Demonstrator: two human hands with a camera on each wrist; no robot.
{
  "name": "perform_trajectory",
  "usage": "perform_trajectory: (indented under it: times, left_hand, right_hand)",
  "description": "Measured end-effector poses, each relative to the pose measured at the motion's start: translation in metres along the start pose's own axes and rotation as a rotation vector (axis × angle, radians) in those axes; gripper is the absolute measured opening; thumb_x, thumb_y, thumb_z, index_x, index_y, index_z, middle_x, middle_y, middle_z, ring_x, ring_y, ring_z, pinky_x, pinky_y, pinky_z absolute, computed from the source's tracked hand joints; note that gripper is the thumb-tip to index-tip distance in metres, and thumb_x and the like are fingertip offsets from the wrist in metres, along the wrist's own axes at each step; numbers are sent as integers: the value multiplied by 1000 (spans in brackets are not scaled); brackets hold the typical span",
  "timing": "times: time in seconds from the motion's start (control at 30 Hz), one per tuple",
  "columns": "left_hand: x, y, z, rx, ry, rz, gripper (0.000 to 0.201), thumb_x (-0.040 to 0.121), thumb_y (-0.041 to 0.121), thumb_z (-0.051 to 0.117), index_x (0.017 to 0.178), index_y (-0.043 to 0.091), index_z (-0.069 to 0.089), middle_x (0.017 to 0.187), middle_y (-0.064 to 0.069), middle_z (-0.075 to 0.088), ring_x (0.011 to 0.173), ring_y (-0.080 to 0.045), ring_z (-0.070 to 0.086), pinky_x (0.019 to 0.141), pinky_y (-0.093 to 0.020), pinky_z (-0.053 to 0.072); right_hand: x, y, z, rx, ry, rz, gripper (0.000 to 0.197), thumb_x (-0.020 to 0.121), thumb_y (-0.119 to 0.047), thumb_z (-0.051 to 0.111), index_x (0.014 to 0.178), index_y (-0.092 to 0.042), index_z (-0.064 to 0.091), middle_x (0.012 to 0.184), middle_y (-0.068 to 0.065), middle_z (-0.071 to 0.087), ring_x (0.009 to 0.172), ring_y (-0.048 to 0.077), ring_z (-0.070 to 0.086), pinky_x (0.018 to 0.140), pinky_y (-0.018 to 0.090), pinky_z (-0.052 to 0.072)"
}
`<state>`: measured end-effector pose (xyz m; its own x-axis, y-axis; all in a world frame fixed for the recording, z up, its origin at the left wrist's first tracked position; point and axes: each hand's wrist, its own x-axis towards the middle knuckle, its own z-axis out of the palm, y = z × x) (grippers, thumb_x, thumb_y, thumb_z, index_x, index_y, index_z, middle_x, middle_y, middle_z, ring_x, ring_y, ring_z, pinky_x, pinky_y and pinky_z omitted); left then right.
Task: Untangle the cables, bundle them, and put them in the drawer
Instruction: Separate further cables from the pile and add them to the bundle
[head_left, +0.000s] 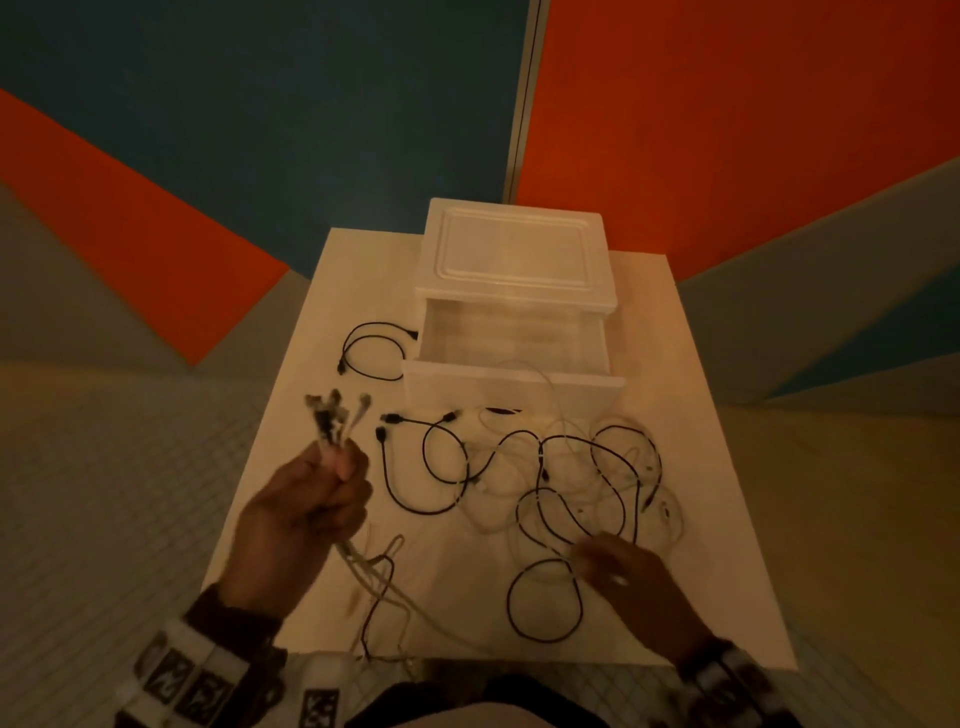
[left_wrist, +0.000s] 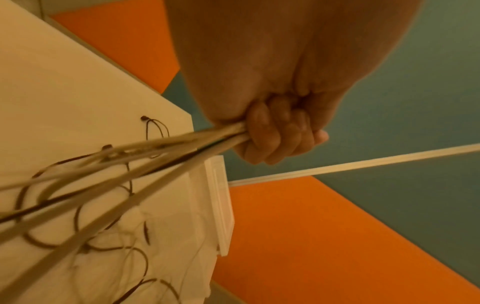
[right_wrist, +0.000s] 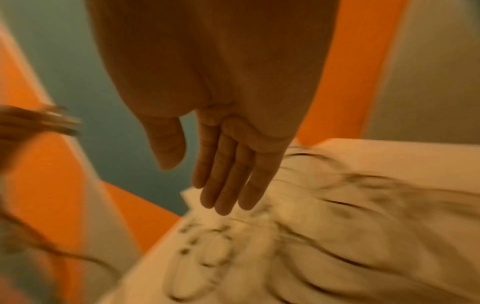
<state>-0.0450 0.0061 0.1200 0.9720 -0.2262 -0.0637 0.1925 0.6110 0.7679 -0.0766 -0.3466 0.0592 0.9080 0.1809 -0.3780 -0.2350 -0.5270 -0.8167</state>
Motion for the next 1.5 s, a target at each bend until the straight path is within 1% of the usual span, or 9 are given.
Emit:
perform_trajectory:
  times: [0.1,0.2,0.33,0.53,0.63,0.77,0.87,1.13,1.5]
  left_hand:
    - [1,-20,11,84,55,-10,30,82,36,70,82,11,53,65,1,31,50,-9,19,45,-23,20]
    - [1,-28,13,169,170,-16,20,91,28,50,81,12,55,63,-1,30,49,-10,23,45,-23,24]
    - [-1,-17,-2,123,240,29,20,96,23,41,81,15,53,68,1,34,52,-8,23,47,-25,20]
    - [-11,-9,-20,80,346,70,27,99,19,35,80,16,53,70,1,34,55,-11,16,47,-24,18]
    - [-16,-8,-31,63,389,48,28,100,20,34,80,15,53,69,2,34,55,-10,15,46,-22,18]
    - [-14,-18,-42,116,418,-11,23,97,25,42,80,15,54,68,0,27,50,-7,19,43,-20,19]
    - [-8,-21,-43,113,443,-64,22,95,24,42,81,9,51,67,-3,24,49,-8,19,43,-21,18]
    - [17,-25,-44,204,446,-106,24,93,29,43,88,6,46,65,-3,23,51,-11,17,45,-24,17]
    - [58,-47,-26,201,508,-131,25,102,21,40,106,4,58,67,2,39,56,-10,27,52,-25,23]
  right_hand:
    - [40,-79,58,11,-294,-296,43,88,-43,65,127,-29,55,123,-26,60,118,-5,54,102,22,43]
    - [60,-119,118,52,-485,-377,48,92,-28,64,133,-25,41,117,-15,58,106,-4,55,93,23,44]
    - [64,-114,161,-45,-559,-372,23,102,-32,39,119,-17,39,88,9,57,71,21,54,72,43,46]
    - [79,-82,166,58,-758,-171,59,91,-64,37,106,-8,50,86,1,48,77,6,48,79,26,40]
    - [114,-77,158,292,-554,-67,34,97,-43,38,104,-17,59,97,-1,52,82,-3,52,78,14,41]
    - [198,-82,162,-347,26,-247,20,91,-17,54,110,-12,58,114,5,56,104,16,56,91,29,46]
    - [243,-89,173,-734,5,-236,45,89,-10,50,133,-5,44,137,14,46,127,28,43,109,36,36]
    - [266,-85,184,-1073,15,-196,26,98,-14,38,120,-9,51,125,12,55,119,31,49,100,49,37]
    - [168,-143,139,82,142,-193,22,96,-8,45,76,-14,52,76,-2,61,63,1,47,58,9,35]
